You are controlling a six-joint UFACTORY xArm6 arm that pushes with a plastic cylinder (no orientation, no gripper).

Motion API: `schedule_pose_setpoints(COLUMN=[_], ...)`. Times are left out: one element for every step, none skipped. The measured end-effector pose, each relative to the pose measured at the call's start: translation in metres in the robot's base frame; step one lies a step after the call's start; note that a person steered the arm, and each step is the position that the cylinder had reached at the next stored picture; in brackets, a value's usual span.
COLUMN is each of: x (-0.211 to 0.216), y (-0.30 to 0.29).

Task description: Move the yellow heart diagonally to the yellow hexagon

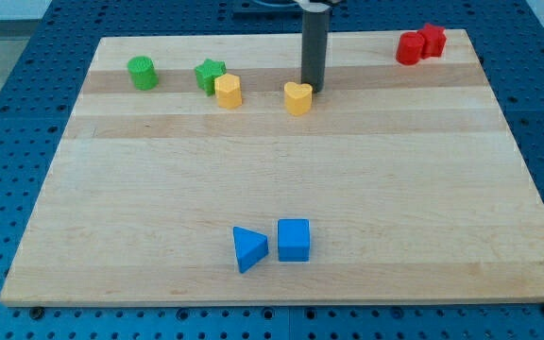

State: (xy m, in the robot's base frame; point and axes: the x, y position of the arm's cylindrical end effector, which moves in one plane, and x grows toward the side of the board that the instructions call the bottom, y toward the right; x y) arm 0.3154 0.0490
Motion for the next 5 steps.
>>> schedule_pose_setpoints(x=[0.003, 0.017, 0.042, 0.067, 0.058], y=[0.003, -0.003, -0.013, -0.021, -0.010])
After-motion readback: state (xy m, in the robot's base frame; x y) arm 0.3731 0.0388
